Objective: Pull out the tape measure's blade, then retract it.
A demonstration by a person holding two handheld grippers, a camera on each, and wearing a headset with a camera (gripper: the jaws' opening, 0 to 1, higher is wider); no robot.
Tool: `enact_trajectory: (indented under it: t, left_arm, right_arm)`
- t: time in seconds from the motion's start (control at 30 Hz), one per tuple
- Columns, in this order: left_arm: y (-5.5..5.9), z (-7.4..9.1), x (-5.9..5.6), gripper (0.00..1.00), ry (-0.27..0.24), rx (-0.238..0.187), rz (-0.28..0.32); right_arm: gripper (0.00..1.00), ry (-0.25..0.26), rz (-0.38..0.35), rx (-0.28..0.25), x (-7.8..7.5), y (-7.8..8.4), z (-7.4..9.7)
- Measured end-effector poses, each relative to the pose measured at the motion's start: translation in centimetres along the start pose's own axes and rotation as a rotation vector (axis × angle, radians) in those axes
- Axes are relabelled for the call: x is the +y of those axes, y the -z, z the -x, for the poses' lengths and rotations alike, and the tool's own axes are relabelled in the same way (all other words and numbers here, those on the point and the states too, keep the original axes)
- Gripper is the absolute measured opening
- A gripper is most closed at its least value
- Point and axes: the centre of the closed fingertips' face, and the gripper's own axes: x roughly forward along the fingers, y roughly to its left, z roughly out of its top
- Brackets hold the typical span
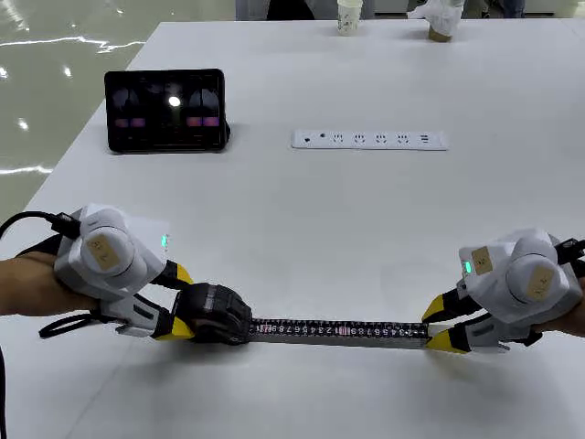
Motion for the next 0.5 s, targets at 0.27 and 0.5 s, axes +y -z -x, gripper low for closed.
enact_trajectory:
  t: [0.27,0.5]
  left_arm:
    - [0.4,0.7,-0.4,0.37,-0.010,0.002,0.028]
    - [0.9,1.2,-1.0,0.49,-0.044,0.000,0.070]
  right_arm:
    - [0.24,0.032,-0.026,0.007,0.0,0.7,0.8]
    - [0.32,0.051,-0.074,0.004,1.0,1.1,1.4]
